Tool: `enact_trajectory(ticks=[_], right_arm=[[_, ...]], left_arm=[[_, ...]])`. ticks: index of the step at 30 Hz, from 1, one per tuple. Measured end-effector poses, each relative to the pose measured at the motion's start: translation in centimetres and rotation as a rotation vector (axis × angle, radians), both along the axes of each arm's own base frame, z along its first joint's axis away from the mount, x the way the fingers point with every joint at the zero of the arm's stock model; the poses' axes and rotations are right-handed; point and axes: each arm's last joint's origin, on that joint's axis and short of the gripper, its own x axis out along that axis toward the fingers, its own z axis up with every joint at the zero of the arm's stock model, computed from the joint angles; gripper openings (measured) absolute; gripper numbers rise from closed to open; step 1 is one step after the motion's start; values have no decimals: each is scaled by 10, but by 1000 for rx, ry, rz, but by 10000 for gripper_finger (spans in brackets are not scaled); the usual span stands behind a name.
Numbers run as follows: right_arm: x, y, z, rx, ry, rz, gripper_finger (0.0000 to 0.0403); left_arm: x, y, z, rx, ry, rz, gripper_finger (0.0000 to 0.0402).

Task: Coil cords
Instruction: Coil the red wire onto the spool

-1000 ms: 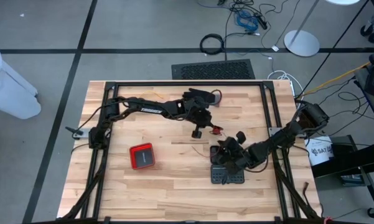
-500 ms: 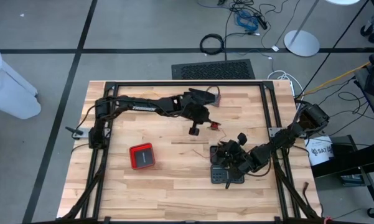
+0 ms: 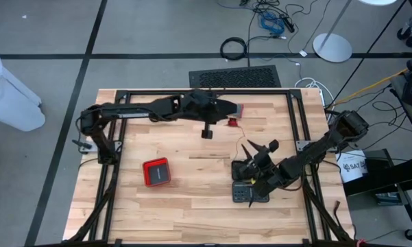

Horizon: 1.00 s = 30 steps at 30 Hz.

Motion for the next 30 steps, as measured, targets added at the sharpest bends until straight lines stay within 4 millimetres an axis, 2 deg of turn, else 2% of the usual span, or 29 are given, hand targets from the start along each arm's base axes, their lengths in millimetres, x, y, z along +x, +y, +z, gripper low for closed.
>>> enact_trajectory(ticks=[5,11,15,22,30], right_arm=[[6,4,31,-135,49,-46,121],[9,7,57,-137,78,-13,121],[10,8,68,-64,105,98,121],[13,10,88,2,131,257,121],[22,6,98,23,148,333,121]], left_arm=[[-21,-4,31,20,-60,12,0],[-43,-13,56,49,-88,-12,0],[-46,-26,55,69,-45,-104,0],[-41,-49,49,113,-34,-204,0],[-38,-68,49,149,-50,-275,0]])
